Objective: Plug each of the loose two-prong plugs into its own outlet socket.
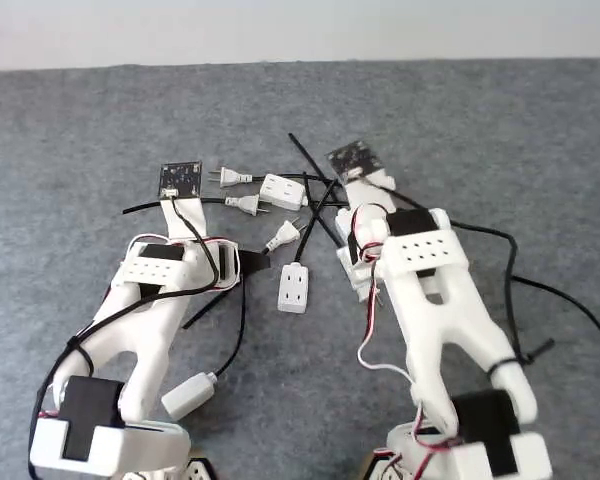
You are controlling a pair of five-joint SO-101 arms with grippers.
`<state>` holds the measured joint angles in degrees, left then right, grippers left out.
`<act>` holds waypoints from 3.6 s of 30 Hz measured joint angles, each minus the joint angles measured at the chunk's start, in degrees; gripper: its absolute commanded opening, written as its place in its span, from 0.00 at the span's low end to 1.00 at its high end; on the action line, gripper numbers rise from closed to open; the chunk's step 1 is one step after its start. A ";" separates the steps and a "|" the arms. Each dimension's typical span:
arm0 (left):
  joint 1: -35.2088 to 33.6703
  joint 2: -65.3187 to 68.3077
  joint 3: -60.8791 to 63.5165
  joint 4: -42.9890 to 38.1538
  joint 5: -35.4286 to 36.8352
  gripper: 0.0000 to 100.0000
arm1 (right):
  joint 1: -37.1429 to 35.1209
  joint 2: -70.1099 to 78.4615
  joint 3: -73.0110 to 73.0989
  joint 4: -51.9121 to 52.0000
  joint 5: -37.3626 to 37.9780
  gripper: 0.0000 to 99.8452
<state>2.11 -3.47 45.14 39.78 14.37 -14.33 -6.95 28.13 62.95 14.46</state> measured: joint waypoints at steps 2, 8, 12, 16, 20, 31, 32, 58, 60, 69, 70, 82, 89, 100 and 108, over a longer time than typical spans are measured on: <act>0.00 0.00 0.00 0.00 0.00 0.40 | 0.00 3.08 -0.18 0.00 1.23 0.09; 0.00 0.00 0.00 0.00 0.00 0.40 | -0.09 12.57 -5.71 -0.09 3.87 0.12; 0.00 0.00 0.00 0.00 0.00 0.40 | -0.09 15.03 -8.44 -0.09 4.22 0.13; 0.00 0.00 0.00 0.00 0.00 0.40 | -0.18 15.65 -9.14 -1.14 4.31 0.13; 0.00 0.00 0.00 0.00 0.00 0.40 | -0.53 17.05 -9.32 -1.85 4.31 0.12; 0.00 0.00 0.00 0.00 0.00 0.40 | -1.32 23.47 -13.54 -1.93 6.51 0.11; 0.00 0.00 0.00 0.00 0.00 0.40 | -1.32 24.26 -14.07 -1.93 6.51 0.08; 0.00 0.70 0.00 -0.97 0.00 0.40 | -3.78 -1.23 -15.82 12.22 -0.26 0.01; 0.00 0.70 0.00 -0.97 0.00 0.40 | -5.10 -5.98 -15.82 13.98 -0.97 0.01; 2.11 0.88 0.00 2.46 -7.21 0.40 | -15.65 -18.73 -14.86 15.91 -3.08 0.01; 2.46 0.88 0.00 2.81 -8.44 0.40 | -17.41 -19.25 -13.98 15.74 -3.52 0.01; 4.31 0.88 2.20 3.25 -23.47 0.40 | -20.66 -19.25 -0.70 -0.53 -3.96 0.01; 4.57 0.88 2.29 5.10 -27.78 0.40 | -20.66 -13.54 -0.62 -5.36 -3.52 0.01; 4.57 -3.43 7.30 5.89 -34.02 0.40 | -20.04 -12.84 -0.62 -8.70 -1.85 0.01; 5.63 -8.18 11.87 2.55 -34.37 0.40 | -20.04 -12.66 -0.62 -9.67 -1.85 0.01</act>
<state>7.74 -11.65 57.01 42.33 -20.00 -34.37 -19.60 27.52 53.27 12.62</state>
